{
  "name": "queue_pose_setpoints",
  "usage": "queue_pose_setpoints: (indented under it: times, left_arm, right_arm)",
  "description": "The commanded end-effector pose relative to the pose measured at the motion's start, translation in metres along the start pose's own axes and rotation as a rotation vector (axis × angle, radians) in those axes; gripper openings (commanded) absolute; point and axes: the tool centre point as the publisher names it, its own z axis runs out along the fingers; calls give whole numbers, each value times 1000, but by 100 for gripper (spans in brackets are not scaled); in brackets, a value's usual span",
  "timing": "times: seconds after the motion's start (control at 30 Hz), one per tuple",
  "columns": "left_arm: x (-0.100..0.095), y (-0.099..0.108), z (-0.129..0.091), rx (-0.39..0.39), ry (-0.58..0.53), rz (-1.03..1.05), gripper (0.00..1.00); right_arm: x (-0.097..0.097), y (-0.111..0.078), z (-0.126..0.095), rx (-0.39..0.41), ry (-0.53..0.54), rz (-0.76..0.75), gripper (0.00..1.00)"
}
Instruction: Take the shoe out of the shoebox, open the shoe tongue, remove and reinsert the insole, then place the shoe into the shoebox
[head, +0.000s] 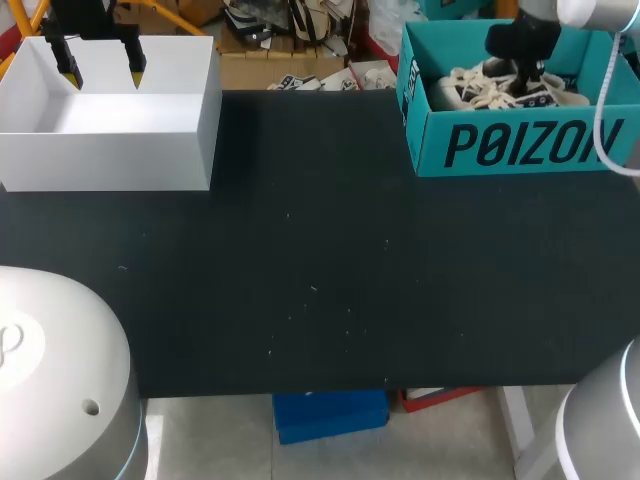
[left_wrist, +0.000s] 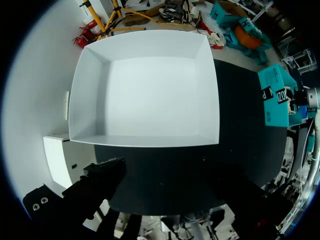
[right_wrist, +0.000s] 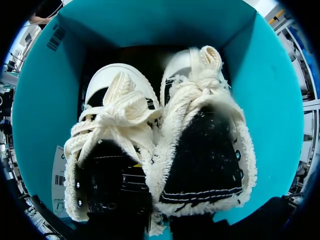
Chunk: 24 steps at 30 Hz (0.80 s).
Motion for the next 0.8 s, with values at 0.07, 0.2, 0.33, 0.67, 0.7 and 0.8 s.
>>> queue_pose_setpoints:
  times: [0.07, 0.2, 0.33, 0.67, 0.7, 0.8]
  left_arm:
    - [0, 0, -1, -2, -3, -2, 100]
    - [0, 0, -1, -2, -3, -2, 100]
    - [0, 0, -1, -2, -3, -2, 100]
    - [0, 0, -1, -2, -3, -2, 100]
    - [0, 0, -1, -2, -3, -2, 100]
    - [0, 0, -1, -2, -3, -2, 100]
  right_arm:
    - [1, 2, 1, 2, 11, 1, 0]
    - [2, 4, 4, -1, 13, 0, 0]
    - [2, 5, 5, -3, 15, 18, 100]
    - [6, 0, -6, 13, 7, 22, 100]
    - [6, -1, -9, 14, 4, 23, 100]
    - [6, -4, -16, 21, -12, 29, 100]
